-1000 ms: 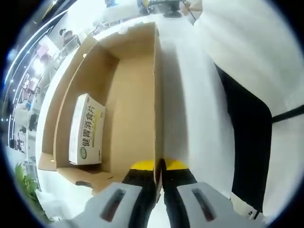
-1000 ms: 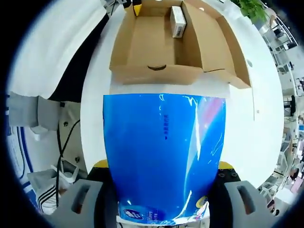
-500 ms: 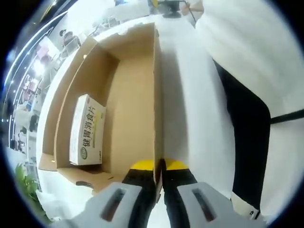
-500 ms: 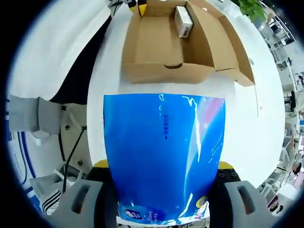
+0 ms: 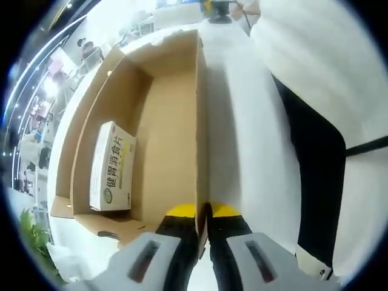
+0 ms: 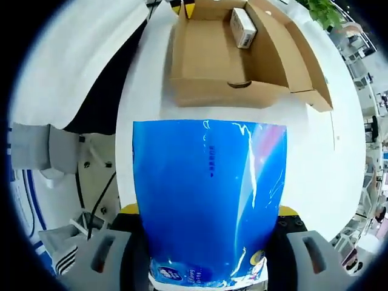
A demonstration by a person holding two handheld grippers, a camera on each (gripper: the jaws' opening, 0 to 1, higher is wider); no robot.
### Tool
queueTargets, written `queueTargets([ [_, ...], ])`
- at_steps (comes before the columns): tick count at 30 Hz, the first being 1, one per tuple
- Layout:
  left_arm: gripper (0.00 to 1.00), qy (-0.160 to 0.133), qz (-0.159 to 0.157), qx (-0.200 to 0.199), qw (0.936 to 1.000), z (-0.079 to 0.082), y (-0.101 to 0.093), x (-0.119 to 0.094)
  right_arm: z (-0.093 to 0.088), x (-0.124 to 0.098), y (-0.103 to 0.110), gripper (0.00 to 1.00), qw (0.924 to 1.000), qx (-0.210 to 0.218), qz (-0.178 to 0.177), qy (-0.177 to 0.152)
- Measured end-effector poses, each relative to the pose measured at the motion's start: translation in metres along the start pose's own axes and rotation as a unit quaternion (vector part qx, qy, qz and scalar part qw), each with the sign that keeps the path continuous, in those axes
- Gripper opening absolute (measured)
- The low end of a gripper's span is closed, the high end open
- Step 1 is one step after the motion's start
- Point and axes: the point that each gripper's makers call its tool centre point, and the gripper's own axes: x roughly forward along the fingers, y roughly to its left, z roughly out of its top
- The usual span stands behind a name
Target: Operate the shoe box by opening the lid, removing the specified soft item, and placing it in the target area until the item is outside and the box remains undamaged.
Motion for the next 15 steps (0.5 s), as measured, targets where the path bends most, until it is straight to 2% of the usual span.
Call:
queueTargets([
  [7, 0.04, 0.001, 0.002, -0.001, 1.0000, 0.001, 0.000, 0.000, 0.002, 0.004, 0.006, 0.77, 0.9998, 0.007, -0.017, -0.008],
  [15, 0.04, 0.000, 0.002, 0.001, 1.0000, 0.000, 0.000, 0.000, -0.003, 0.011, 0.019, 0.77, 0.9999, 0.013, -0.010, -0.003],
])
